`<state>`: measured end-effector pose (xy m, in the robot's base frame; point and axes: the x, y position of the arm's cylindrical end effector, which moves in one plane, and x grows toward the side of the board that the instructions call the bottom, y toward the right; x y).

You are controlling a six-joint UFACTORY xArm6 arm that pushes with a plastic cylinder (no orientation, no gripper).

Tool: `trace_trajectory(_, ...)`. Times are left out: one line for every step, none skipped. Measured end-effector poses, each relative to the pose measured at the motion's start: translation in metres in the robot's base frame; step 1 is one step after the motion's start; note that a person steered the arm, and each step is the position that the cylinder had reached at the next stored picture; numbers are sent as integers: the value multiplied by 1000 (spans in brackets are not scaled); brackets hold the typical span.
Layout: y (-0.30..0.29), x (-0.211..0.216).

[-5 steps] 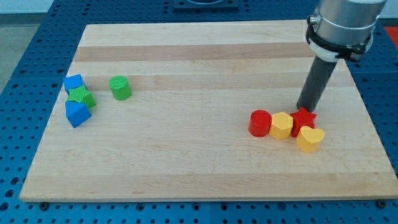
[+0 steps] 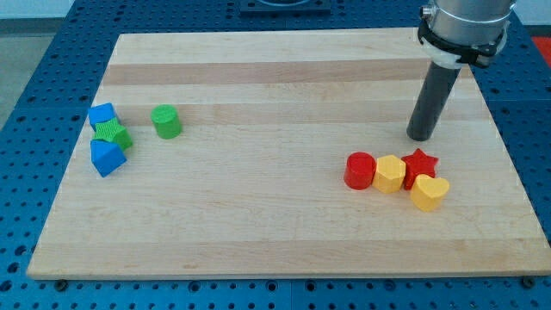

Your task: Move the arm away from the red star

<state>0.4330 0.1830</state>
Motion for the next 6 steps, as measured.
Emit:
trace_trajectory(1,-1)
trace_trajectory(-6,-17)
trace_trajectory(-14,-48)
trace_trajectory(-22,-74)
trace_trajectory(-28,-97)
trace_trajectory(-38,-121)
